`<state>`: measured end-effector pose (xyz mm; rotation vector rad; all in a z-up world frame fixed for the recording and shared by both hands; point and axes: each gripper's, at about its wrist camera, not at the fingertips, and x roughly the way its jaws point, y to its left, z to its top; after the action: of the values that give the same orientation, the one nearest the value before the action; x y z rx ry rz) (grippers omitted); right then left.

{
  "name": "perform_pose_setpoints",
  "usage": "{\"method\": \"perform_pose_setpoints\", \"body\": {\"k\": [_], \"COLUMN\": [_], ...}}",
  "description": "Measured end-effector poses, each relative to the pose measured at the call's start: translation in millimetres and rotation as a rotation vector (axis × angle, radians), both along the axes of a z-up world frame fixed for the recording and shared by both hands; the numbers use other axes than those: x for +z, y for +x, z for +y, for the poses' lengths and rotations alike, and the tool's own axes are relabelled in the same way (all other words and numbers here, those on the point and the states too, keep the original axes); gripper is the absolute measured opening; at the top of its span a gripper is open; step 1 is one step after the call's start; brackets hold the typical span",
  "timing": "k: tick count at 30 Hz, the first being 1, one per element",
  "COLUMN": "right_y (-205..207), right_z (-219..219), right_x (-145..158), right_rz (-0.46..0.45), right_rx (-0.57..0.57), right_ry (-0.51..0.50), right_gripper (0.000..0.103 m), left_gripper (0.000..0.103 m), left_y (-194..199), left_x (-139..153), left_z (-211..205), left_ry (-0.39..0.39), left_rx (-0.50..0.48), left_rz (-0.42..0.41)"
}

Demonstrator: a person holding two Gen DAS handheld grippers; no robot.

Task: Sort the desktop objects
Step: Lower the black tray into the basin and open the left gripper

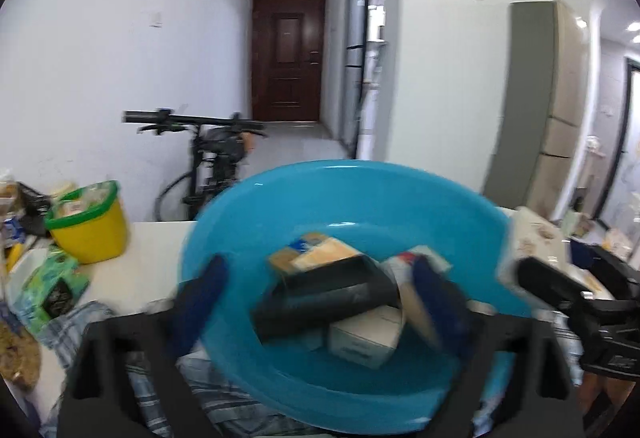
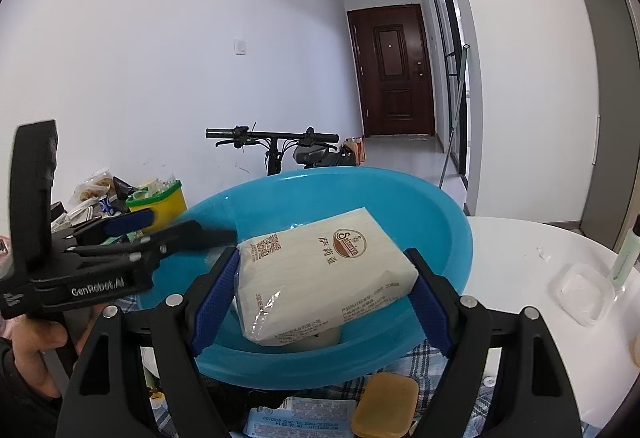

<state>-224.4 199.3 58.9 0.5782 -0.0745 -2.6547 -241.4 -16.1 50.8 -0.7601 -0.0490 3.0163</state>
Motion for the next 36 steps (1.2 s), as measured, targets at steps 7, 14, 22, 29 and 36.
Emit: {"method": "perform_pose_setpoints", "body": {"k": [7, 14, 22, 29, 36], "right_y": [-1.3, -1.0, -4.2, -3.7, -3.5], "right_z": [-2.6, -4.2, -4.1, -4.8, -4.7], "right_x": [-2.7, -4.5, -8.0, -9.2, -10.3], "right_rz": [-0.009, -0.012, -0.025, -0.027, -0.026], "right_rx": [0.005, 0.007, 0.003, 0.003, -0.001], "right_ry": [0.007, 0.018, 0.029, 0.042, 0.049], "right_gripper": [0.079, 0.079, 0.079, 0.079, 0.079], "left_gripper": [0.103, 0.103, 0.103, 0.103, 0.103], "left_y": [3.1, 5.0, 8.9, 8.8, 11.5], "left_x": [2.9, 0.0, 2.2, -1.4, 0.8], "left_z": [-12.7, -19.9, -16.5, -14.6, -13.8], "left_ry": [0.035, 0.051, 0.047, 0.052, 0.049], "left_rx": [0.012, 0.015, 0.001, -0.011, -0.015], "left_rz": [0.017, 0.002, 0.02, 0.005, 0.013]}}
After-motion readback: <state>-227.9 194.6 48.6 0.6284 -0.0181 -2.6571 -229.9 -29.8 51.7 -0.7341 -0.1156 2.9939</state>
